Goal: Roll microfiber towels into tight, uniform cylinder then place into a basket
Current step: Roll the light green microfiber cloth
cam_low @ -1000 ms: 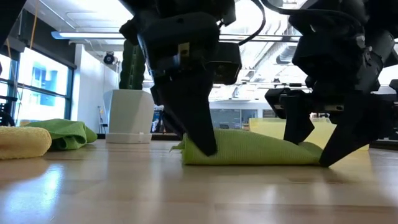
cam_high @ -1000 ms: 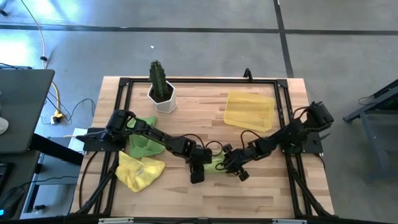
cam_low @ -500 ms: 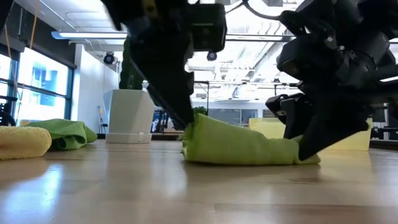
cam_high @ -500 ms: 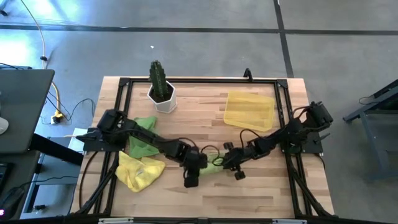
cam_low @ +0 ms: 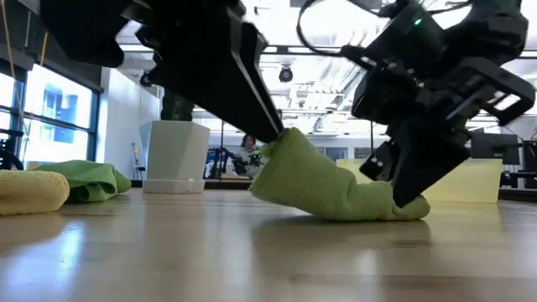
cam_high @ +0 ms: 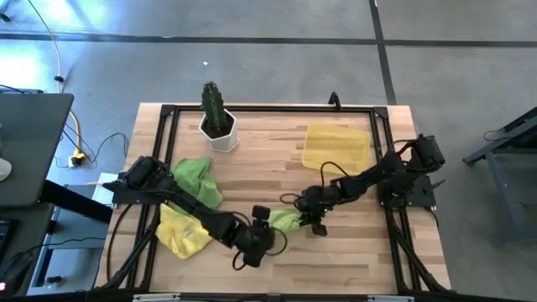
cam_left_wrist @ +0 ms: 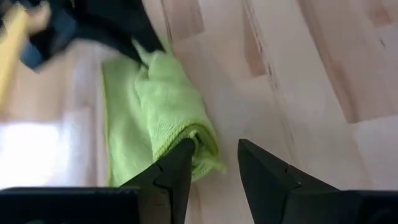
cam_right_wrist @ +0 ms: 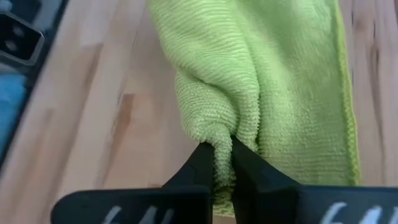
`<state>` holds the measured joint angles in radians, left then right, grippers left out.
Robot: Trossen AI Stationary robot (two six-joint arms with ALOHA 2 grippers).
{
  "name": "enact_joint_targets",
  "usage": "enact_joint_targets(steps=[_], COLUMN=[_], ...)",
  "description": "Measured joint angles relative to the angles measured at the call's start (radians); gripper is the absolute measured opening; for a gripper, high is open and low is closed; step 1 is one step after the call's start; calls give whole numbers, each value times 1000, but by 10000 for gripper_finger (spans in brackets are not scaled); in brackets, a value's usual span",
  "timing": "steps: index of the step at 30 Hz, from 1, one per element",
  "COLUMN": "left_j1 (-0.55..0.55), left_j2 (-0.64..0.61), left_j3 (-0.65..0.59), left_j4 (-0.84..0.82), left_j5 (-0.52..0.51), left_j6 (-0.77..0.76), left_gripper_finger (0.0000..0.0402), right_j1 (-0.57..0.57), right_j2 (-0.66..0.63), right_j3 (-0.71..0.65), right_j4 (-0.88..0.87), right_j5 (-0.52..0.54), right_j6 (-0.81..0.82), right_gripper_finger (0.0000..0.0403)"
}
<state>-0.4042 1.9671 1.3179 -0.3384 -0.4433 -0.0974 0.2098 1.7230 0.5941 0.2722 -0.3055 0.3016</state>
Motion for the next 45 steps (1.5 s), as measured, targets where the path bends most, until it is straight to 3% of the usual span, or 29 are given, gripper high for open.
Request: enact_joint_targets(steps=[8,14,20,32,39,45], left_j1=[-26,2,32,20,97,156], left_j2=[24,94,133,129,129,147], left_j3=[3,1,1,99,98,99], left_j4=[9,3,6,-32,-174,-154], left_j5=[-95,-125,-237,-217,-91,208], left_j6=[49,68,120,120,-1,-56], left_gripper_finger=[120,120,120,120,153,186], right_j1=[-61,-62,-59,-59,-57,-57], right_j2=[1,0,0,0,-1,-1], right_j3=[-1,-1,-1,0,0,0], right_j4=[-5,6,2,6,8,8], right_j5=[-116,-118,-116,-111,-106,-106], right_j6=[134,158,170,170,170,164], right_gripper_finger=[4,3,3,12,15,15])
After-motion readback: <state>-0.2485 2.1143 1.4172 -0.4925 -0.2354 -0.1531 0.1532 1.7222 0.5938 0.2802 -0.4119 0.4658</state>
